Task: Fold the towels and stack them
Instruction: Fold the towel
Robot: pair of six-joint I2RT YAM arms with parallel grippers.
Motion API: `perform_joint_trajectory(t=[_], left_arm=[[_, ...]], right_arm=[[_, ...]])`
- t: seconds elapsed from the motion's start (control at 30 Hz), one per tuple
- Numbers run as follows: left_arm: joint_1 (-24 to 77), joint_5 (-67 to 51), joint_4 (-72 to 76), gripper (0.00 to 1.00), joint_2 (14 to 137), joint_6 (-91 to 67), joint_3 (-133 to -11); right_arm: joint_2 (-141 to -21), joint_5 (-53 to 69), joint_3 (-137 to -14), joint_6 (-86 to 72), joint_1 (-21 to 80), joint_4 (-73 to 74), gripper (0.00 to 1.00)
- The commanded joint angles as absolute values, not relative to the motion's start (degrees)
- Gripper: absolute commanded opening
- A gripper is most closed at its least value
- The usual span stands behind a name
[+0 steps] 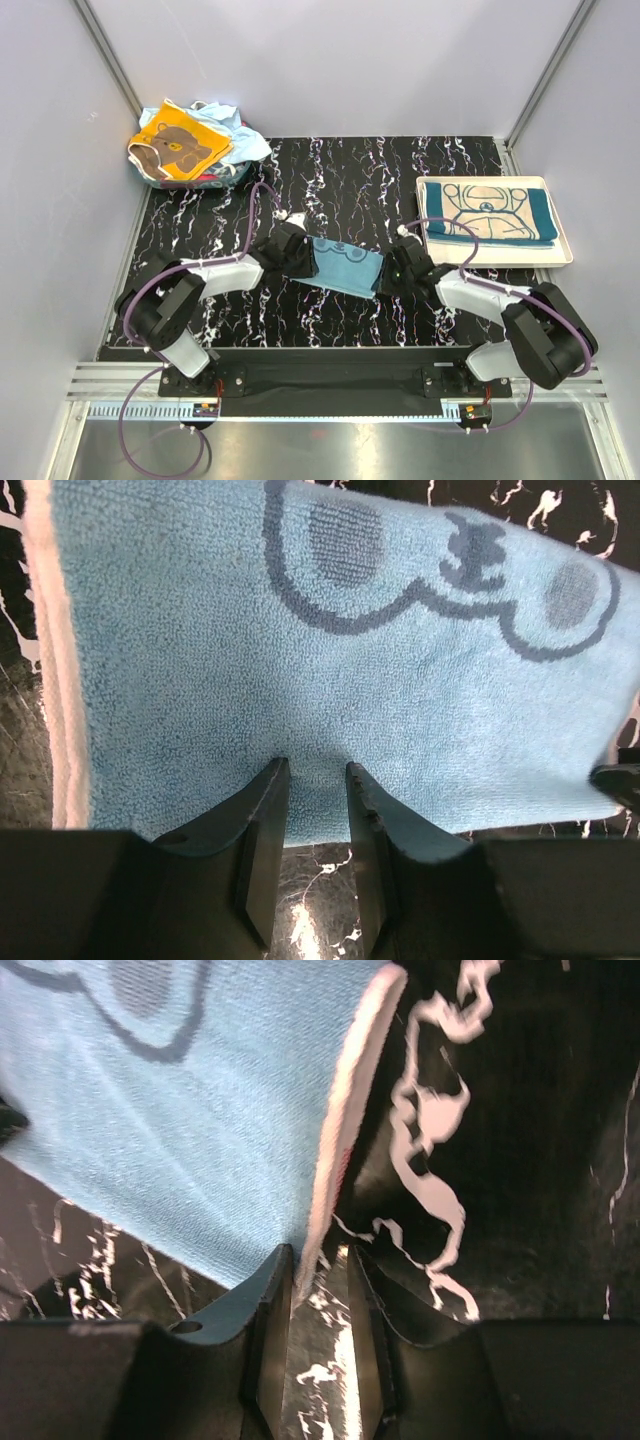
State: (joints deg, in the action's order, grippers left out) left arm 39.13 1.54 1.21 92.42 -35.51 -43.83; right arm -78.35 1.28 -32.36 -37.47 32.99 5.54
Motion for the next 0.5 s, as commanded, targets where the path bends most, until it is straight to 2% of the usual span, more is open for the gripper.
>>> perform_joint_trajectory(t=[0.0, 0.47], left_arm=[[39.81, 2.55, 3.16, 0.34, 90.79, -36.56, -42.45], [40.69, 3.52, -2.99, 0.35, 88.15, -34.54, -50.35]], right_arm=[[-75.59, 1.76, -30.33, -39.02, 33.66, 3.87, 0.35], [-70.67, -1.66, -33.39, -37.62, 33.66, 9.05, 0.37]])
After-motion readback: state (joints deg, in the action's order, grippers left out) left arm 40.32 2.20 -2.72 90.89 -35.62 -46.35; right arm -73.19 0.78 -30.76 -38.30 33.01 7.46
